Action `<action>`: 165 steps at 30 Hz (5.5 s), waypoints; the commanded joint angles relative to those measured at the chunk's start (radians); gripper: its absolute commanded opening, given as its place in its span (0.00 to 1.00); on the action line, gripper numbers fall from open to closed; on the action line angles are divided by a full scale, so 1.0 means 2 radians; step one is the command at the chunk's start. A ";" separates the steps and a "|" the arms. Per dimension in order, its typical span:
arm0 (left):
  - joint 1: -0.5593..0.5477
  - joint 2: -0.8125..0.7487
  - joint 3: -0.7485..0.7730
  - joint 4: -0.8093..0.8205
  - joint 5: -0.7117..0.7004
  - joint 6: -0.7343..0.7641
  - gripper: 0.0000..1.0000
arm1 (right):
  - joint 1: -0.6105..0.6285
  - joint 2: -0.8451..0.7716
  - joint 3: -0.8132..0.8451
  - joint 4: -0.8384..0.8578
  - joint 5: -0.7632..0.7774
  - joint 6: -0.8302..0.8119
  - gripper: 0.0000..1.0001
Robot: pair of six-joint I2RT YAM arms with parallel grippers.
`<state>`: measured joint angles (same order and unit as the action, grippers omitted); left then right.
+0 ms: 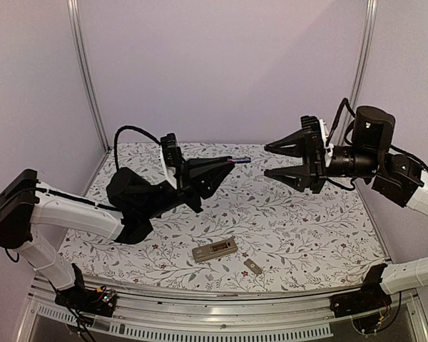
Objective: Load the batteries into the remote control
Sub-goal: Pass from the left arm to the right, then load the battery into the battery compartment.
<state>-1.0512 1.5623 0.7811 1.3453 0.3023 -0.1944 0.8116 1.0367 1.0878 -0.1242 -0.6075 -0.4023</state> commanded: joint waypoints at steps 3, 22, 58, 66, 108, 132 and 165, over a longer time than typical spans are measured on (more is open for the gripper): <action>0.005 0.003 0.006 0.029 0.010 -0.014 0.00 | 0.065 0.051 0.050 -0.085 0.157 -0.200 0.48; 0.005 0.031 -0.005 0.052 -0.010 -0.015 0.00 | 0.082 0.085 0.084 -0.109 0.210 -0.195 0.33; 0.019 0.065 0.012 0.072 0.019 -0.052 0.00 | 0.082 0.090 0.076 -0.146 0.235 -0.200 0.16; 0.020 0.064 0.006 0.083 0.018 -0.054 0.00 | 0.082 0.088 0.076 -0.146 0.240 -0.200 0.04; -0.052 -0.059 -0.234 -0.421 -0.362 0.006 0.94 | 0.113 0.375 0.136 -0.282 0.254 -0.234 0.00; -0.037 -0.084 -0.305 -0.317 -0.316 -0.009 0.95 | 0.139 0.492 0.216 -0.335 0.316 -0.285 0.00; -0.023 -0.058 -0.295 -0.318 -0.297 0.004 0.95 | 0.153 0.528 0.236 -0.313 0.239 -0.297 0.00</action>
<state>-1.1076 1.4349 0.1734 0.6983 -0.3027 -0.2020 1.1053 2.0682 1.5524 -0.7799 -0.0364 -1.0100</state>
